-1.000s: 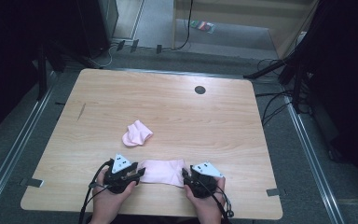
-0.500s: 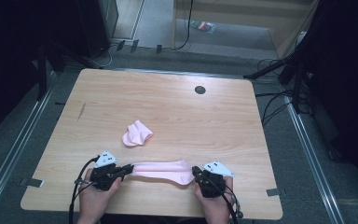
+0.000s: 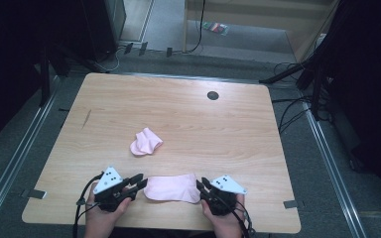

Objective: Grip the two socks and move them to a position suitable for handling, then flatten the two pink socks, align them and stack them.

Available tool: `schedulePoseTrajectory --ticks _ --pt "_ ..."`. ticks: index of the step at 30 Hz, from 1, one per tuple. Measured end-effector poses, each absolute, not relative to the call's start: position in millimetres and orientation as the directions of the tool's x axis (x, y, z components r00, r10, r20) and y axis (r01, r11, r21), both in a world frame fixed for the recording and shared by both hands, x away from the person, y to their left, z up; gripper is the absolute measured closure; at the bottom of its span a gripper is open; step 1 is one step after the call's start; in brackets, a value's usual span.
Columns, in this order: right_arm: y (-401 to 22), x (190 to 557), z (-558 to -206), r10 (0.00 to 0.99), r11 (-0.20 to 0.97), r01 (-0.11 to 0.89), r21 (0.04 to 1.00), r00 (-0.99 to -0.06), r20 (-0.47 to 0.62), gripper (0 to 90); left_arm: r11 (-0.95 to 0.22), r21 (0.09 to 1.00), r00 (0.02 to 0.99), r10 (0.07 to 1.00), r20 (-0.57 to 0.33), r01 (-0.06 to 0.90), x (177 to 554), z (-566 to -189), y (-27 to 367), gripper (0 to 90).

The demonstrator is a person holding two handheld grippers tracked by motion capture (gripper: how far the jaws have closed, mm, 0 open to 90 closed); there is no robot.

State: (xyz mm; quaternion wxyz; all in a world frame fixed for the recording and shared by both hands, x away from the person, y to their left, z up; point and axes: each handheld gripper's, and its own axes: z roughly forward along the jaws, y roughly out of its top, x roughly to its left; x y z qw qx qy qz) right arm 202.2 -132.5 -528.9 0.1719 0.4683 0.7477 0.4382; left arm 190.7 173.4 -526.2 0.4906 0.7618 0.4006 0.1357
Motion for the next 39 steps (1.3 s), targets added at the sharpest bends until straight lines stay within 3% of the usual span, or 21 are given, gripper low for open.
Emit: schedulePoseTrajectory --ticks 3,5,8,13,15,18,22,23,26,29,34,39 --pt "-120 201 -537 0.829 0.249 0.559 0.791 -0.545 0.124 77.2 -0.281 0.795 0.641 0.749 -0.169 0.538 195 -539 162 72.8" --pt "-117 202 -542 0.835 0.257 0.574 0.778 -0.537 0.120 76.4 -0.316 0.761 0.638 0.753 -0.162 0.566 197 -547 162 66.6" --pt "-118 205 -548 0.849 0.270 0.601 0.752 -0.517 0.108 73.7 -0.337 0.749 0.632 0.763 -0.137 0.570 197 -549 166 59.0" --pt "-119 206 -549 0.855 0.276 0.598 0.752 -0.510 0.092 77.7 -0.338 0.758 0.654 0.741 -0.151 0.558 198 -552 170 56.0" --pt "-118 205 -549 0.857 0.279 0.592 0.756 -0.509 0.082 78.3 -0.342 0.758 0.646 0.751 -0.134 0.555 198 -552 171 61.7" --pt "-119 205 -550 0.857 0.276 0.593 0.757 -0.508 0.086 79.4 -0.308 0.755 0.621 0.766 -0.163 0.578 201 -553 173 83.8" --pt "-121 207 -549 0.855 0.264 0.605 0.751 -0.508 0.108 75.3 -0.287 0.750 0.624 0.754 -0.207 0.595 203 -552 176 84.5" --pt "-121 207 -548 0.854 0.252 0.612 0.750 -0.505 0.124 71.9 -0.273 0.756 0.624 0.750 -0.221 0.595 203 -552 177 79.5" --pt "-124 205 -541 0.848 0.217 0.593 0.776 -0.508 0.151 66.0 -0.221 0.790 0.620 0.747 -0.241 0.572 200 -547 184 52.3" --pt "-123 206 -530 0.842 0.200 0.558 0.805 -0.518 0.150 61.0 -0.163 0.832 0.597 0.769 -0.230 0.530 200 -542 195 40.7" --pt "-117 215 -512 0.829 0.188 0.531 0.826 -0.537 0.157 55.4 -0.053 0.855 0.520 0.813 -0.263 0.516 209 -539 219 30.8" --pt "-100 226 -498 0.808 0.204 0.502 0.840 -0.571 0.145 51.8 0.020 0.855 0.428 0.860 -0.279 0.518 217 -540 240 32.2"
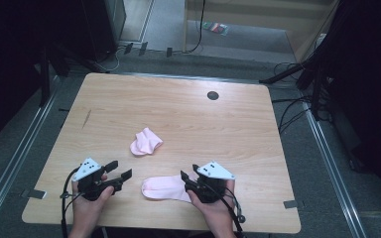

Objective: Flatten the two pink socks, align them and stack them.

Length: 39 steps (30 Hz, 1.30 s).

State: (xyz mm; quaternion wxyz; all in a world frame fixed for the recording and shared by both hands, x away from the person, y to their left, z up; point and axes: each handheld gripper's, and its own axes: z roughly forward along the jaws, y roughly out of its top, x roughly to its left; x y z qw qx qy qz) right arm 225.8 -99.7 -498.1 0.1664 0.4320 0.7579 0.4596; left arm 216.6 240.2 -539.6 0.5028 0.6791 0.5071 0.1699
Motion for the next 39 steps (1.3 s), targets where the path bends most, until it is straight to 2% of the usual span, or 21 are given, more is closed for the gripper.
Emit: schedulePoseTrajectory --ticks 5,16,26,31,39 --pt "-64 243 -485 0.773 0.245 0.461 0.853 -0.623 0.115 51.4 0.064 0.846 0.355 0.889 -0.289 0.530 221 -543 257 36.6" --pt "-2 293 -488 0.761 0.294 0.467 0.834 -0.642 0.091 50.2 0.087 0.846 0.306 0.909 -0.284 0.527 224 -548 264 37.5" --pt "31 334 -513 0.770 0.361 0.522 0.772 -0.634 0.069 47.4 0.079 0.840 0.305 0.910 -0.281 0.536 226 -551 261 37.5" --pt "40 350 -524 0.776 0.383 0.554 0.739 -0.628 0.068 41.8 0.071 0.840 0.305 0.913 -0.273 0.537 226 -551 260 38.0" --pt "52 355 -543 0.778 0.431 0.553 0.713 -0.629 0.017 43.8 0.069 0.838 0.304 0.913 -0.272 0.542 227 -551 259 38.3"
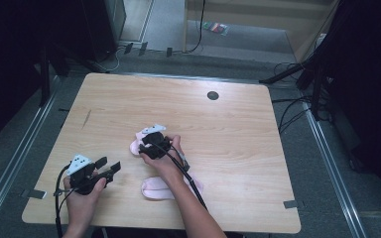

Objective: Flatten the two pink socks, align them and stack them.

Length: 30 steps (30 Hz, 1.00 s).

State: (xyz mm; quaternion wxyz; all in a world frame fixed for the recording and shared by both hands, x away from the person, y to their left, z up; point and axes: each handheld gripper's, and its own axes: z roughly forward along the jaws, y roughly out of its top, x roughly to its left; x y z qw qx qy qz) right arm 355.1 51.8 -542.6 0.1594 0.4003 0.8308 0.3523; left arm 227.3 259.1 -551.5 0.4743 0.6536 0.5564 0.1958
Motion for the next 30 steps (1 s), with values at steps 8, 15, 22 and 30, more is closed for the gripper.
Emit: schedulePoseTrajectory --ticks 8,15,22,30 --pt "50 351 -539 0.802 0.410 0.583 0.701 -0.597 0.027 82.1 0.070 0.836 0.297 0.916 -0.271 0.545 228 -552 259 39.2" --pt "28 346 -515 0.839 0.305 0.590 0.747 -0.537 0.081 84.2 0.073 0.835 0.297 0.915 -0.274 0.545 228 -552 259 39.2" --pt "-7 339 -487 0.864 0.234 0.590 0.773 -0.491 0.113 84.2 0.059 0.836 0.299 0.918 -0.260 0.546 228 -551 258 39.4" --pt "-48 339 -498 0.903 0.140 0.650 0.747 -0.393 0.173 84.2 0.060 0.835 0.295 0.920 -0.259 0.547 229 -552 257 39.6"
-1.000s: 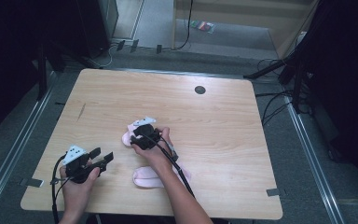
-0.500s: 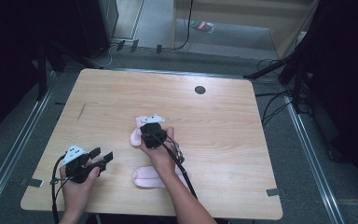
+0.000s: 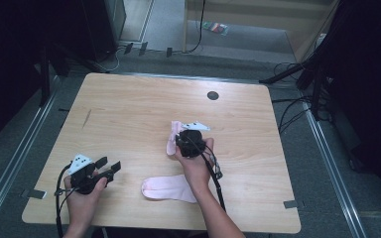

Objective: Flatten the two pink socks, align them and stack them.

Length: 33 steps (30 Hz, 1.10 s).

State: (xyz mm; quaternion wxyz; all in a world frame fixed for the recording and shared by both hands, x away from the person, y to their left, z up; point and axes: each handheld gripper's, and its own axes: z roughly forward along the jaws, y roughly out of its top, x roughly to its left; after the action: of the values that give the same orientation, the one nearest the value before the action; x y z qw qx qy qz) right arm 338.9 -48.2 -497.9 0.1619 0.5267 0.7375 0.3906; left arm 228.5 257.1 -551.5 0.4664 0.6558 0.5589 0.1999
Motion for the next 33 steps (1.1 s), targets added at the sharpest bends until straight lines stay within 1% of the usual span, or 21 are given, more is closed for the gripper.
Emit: schedulePoseTrajectory --ticks 6,8,9,10,12,14,15,16,18,21,23,24,25,26,27,28,30,32,33 --pt "-65 338 -520 0.919 0.103 0.690 0.716 -0.342 0.197 83.8 0.061 0.836 0.294 0.920 -0.260 0.546 229 -552 257 39.6" --pt "-68 338 -526 0.924 0.086 0.711 0.698 -0.319 0.211 82.2 0.061 0.835 0.294 0.920 -0.260 0.546 229 -552 257 39.6" --pt "-70 338 -528 0.924 0.084 0.720 0.689 -0.314 0.216 79.9 0.061 0.836 0.295 0.920 -0.260 0.546 229 -552 257 39.6" --pt "-72 339 -530 0.921 0.075 0.733 0.676 -0.310 0.234 72.2 0.061 0.836 0.295 0.920 -0.260 0.546 229 -552 257 39.6" --pt "-74 339 -529 0.919 0.070 0.735 0.674 -0.311 0.243 60.1 0.061 0.836 0.295 0.919 -0.260 0.546 229 -552 257 39.5" --pt "-77 337 -523 0.921 0.062 0.707 0.705 -0.312 0.231 54.2 0.060 0.836 0.295 0.920 -0.259 0.546 229 -552 257 39.6" --pt "-79 335 -518 0.926 0.064 0.685 0.725 -0.312 0.214 54.1 0.059 0.836 0.295 0.920 -0.257 0.545 229 -552 257 39.6" --pt "-79 332 -514 0.931 0.066 0.663 0.746 -0.311 0.194 54.5 0.058 0.836 0.295 0.920 -0.256 0.545 229 -552 256 39.6" --pt "-75 327 -507 0.926 0.093 0.626 0.774 -0.339 0.164 61.0 0.054 0.836 0.297 0.920 -0.254 0.546 229 -552 256 39.6" --pt "-59 323 -506 0.893 0.188 0.617 0.764 -0.431 0.128 66.4 0.052 0.836 0.297 0.921 -0.251 0.546 229 -552 256 39.6" --pt "-46 323 -511 0.875 0.240 0.616 0.750 -0.472 0.108 65.6 0.051 0.836 0.298 0.921 -0.251 0.547 229 -552 256 39.6" --pt "-42 324 -512 0.874 0.246 0.616 0.748 -0.474 0.103 63.7 0.052 0.836 0.299 0.920 -0.253 0.546 229 -552 256 39.6" --pt "-38 326 -515 0.879 0.250 0.624 0.740 -0.468 0.097 59.9 0.054 0.836 0.299 0.919 -0.255 0.547 229 -552 257 39.6" --pt "-35 330 -519 0.876 0.253 0.642 0.724 -0.469 0.109 58.1 0.055 0.836 0.300 0.919 -0.256 0.546 229 -552 257 39.6" --pt "-34 331 -521 0.877 0.260 0.646 0.718 -0.469 0.104 58.8 0.056 0.836 0.299 0.919 -0.257 0.546 229 -552 257 39.6" --pt "-32 332 -523 0.882 0.266 0.651 0.711 -0.463 0.093 61.1 0.057 0.836 0.299 0.919 -0.258 0.546 229 -552 257 39.6" --pt "-30 334 -529 0.882 0.293 0.658 0.693 -0.466 0.070 73.4 0.058 0.835 0.301 0.917 -0.261 0.548 229 -552 257 39.6" --pt "-31 334 -528 0.888 0.287 0.661 0.693 -0.455 0.067 85.6 0.057 0.835 0.304 0.916 -0.262 0.548 229 -552 258 39.7" --pt "-33 333 -526 0.888 0.273 0.663 0.697 -0.452 0.082 87.7 0.059 0.835 0.302 0.916 -0.263 0.547 229 -552 257 39.7"
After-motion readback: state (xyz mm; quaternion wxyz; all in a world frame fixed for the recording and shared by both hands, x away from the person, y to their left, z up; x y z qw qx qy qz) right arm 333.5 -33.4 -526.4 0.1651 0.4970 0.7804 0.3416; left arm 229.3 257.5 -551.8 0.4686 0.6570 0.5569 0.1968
